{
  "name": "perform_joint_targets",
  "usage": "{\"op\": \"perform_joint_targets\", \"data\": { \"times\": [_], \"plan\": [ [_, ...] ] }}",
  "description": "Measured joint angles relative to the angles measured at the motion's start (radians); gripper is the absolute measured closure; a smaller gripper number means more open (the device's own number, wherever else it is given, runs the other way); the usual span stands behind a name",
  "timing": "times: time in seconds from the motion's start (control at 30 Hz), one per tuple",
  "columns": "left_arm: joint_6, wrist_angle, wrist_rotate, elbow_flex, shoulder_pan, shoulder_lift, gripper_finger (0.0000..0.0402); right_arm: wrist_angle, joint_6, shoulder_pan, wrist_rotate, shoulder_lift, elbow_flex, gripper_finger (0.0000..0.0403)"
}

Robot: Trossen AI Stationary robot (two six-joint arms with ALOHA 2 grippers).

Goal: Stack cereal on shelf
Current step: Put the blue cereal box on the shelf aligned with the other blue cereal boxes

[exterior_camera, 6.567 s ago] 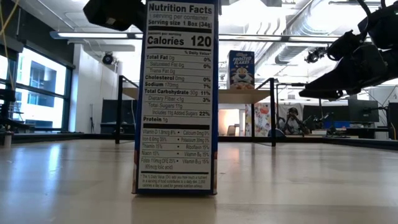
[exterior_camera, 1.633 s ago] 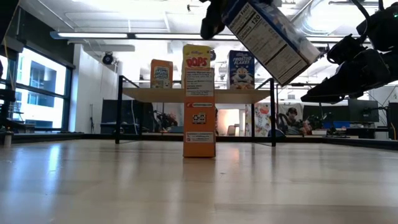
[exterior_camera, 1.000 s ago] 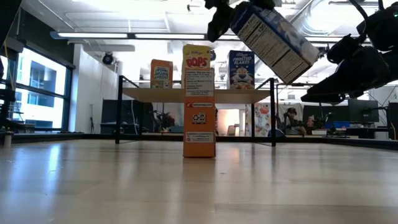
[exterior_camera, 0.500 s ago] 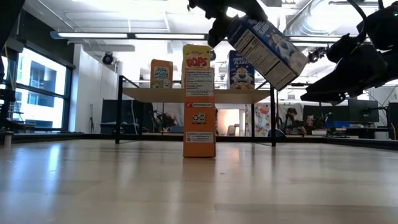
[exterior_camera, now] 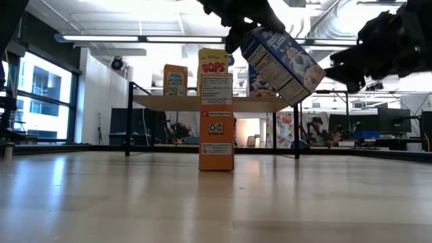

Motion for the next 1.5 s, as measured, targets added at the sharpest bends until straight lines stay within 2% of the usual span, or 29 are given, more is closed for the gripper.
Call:
{"op": "perform_joint_targets", "data": {
  "times": [0.17,0.33,0.6,0.77,1.03,1.5],
  "plan": [
    [0.028,-0.002,0.000,0.000,0.000,0.000,0.0236,-0.044,-0.076,0.000,-0.018,0.000,0.086,0.0171],
    [0.060,-0.002,0.000,0.000,0.000,0.000,0.0236,-0.209,-0.102,0.000,-0.019,0.027,0.212,0.0171],
    [0.096,-0.001,-0.001,0.000,0.000,0.000,0.0236,-0.385,-0.179,0.000,-0.019,0.175,0.389,0.0171],
    [0.106,-0.001,-0.001,0.000,0.000,0.000,0.0236,-0.432,-0.234,0.000,-0.041,0.266,0.463,0.0171],
    [0.142,0.000,-0.004,0.000,-0.001,0.000,0.0236,-0.463,-0.232,0.000,-0.131,0.390,0.508,0.0171],
    [0.176,0.000,-0.005,0.000,-0.002,0.000,0.0236,-0.439,-0.179,0.000,-0.166,0.581,0.557,0.0171]
  ]
}}
